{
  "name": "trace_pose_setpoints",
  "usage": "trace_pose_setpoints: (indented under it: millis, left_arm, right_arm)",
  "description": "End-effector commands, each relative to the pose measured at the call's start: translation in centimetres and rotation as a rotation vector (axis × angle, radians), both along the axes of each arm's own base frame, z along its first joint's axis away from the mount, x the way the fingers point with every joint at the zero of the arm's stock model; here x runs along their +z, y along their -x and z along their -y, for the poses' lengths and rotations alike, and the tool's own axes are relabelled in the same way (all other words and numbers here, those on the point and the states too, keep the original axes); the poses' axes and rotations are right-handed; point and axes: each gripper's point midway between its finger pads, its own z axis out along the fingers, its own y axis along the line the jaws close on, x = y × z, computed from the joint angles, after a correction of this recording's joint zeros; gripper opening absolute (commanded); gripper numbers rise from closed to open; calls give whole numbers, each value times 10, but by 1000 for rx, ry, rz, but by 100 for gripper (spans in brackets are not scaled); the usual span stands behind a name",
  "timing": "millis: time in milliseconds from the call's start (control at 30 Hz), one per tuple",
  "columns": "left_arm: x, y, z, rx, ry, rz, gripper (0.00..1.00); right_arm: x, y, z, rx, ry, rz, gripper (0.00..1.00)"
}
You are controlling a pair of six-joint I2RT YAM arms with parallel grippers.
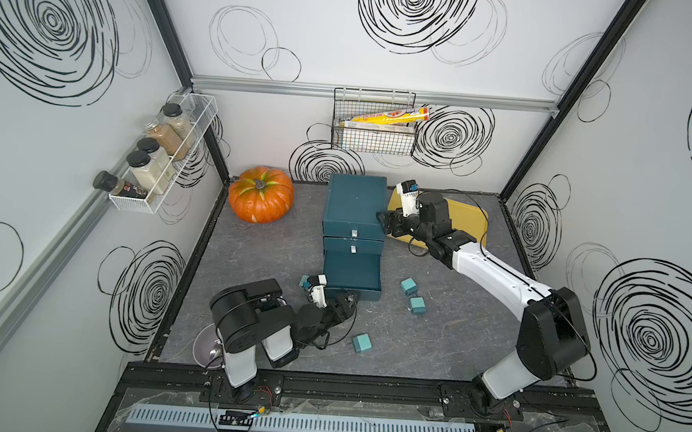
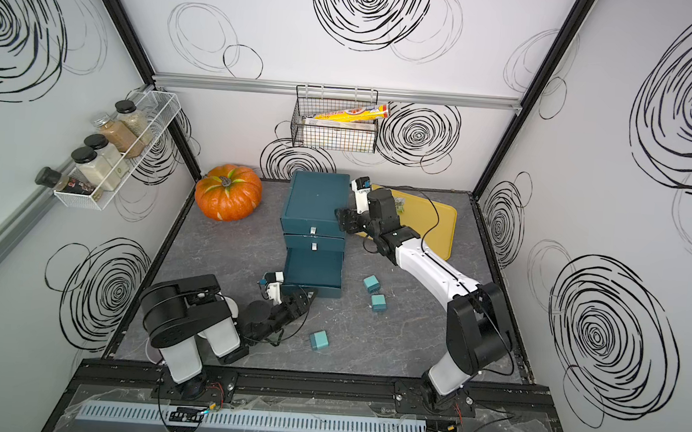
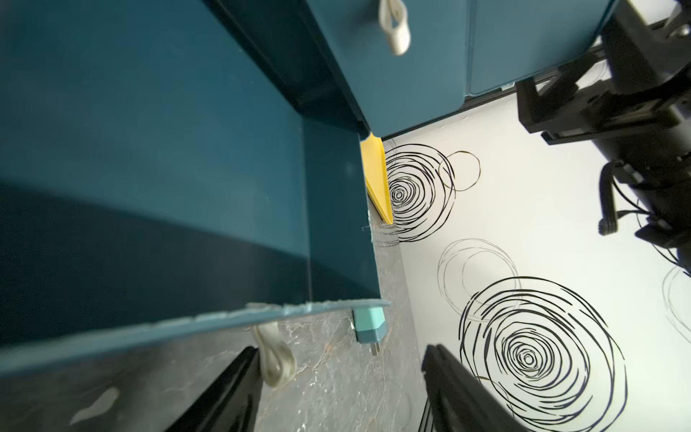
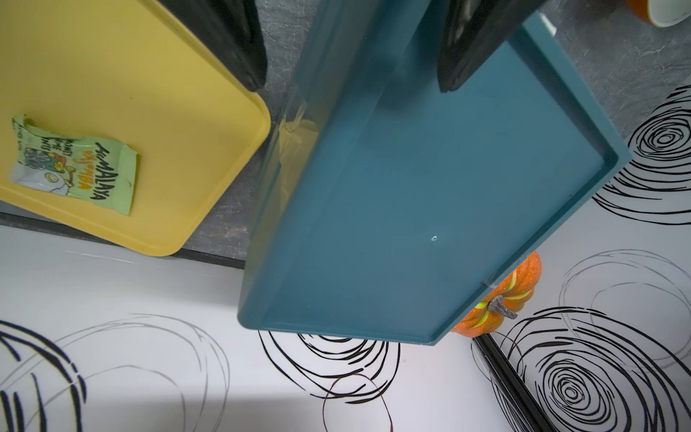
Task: Place the plugs into the drawer by color
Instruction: Open the drawer in the storage box.
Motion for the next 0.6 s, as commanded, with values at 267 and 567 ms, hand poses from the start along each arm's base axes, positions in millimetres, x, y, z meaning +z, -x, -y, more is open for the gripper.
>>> trace_pose_setpoints:
  millis: [267,567]
  left_arm:
    - [3,0,4,-21,-207,-5,75]
    - [-12,6,-1,-46,-180,-41,74]
  right_arm:
    - [-11,29,14,12,34,-32,78]
    - [-21,36,15,31,37,-52,77]
